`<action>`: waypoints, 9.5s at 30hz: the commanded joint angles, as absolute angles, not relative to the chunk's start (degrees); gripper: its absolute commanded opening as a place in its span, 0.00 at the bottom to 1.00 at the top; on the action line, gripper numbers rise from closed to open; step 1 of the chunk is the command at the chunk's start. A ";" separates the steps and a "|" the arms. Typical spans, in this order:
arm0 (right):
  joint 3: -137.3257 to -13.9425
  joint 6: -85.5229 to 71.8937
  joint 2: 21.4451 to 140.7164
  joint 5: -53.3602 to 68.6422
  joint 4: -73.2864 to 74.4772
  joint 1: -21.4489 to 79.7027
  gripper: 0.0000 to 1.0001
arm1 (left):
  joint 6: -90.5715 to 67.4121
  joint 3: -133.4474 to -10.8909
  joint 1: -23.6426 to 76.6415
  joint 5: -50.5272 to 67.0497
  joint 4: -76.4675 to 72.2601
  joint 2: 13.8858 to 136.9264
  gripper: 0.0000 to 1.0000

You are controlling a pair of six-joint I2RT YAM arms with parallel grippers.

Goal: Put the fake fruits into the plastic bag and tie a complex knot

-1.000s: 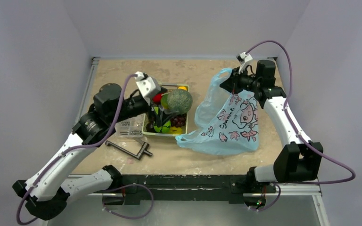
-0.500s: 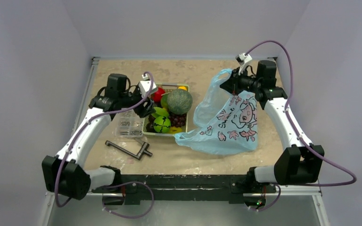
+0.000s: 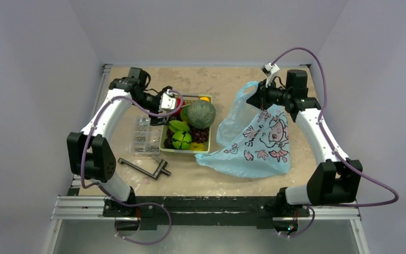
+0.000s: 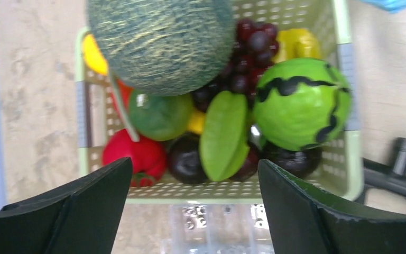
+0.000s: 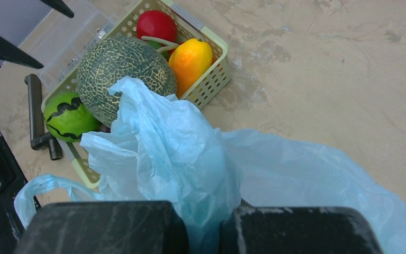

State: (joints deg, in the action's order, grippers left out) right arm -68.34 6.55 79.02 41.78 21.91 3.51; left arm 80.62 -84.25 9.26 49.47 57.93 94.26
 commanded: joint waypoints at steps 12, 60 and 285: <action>-70.36 8.33 78.24 43.60 22.57 3.59 0.00 | 89.52 -77.76 20.03 45.32 62.76 92.31 1.00; -67.23 -23.75 68.58 57.09 8.74 3.58 0.00 | 34.73 -88.85 49.50 31.59 30.84 80.96 0.43; -66.18 25.47 69.44 54.76 33.98 -0.45 0.00 | -28.64 -65.32 34.08 -7.70 43.17 87.58 0.64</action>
State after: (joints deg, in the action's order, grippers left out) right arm -63.96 24.49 70.13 54.92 33.43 -0.69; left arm -25.82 -62.70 34.15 -5.21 44.03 84.33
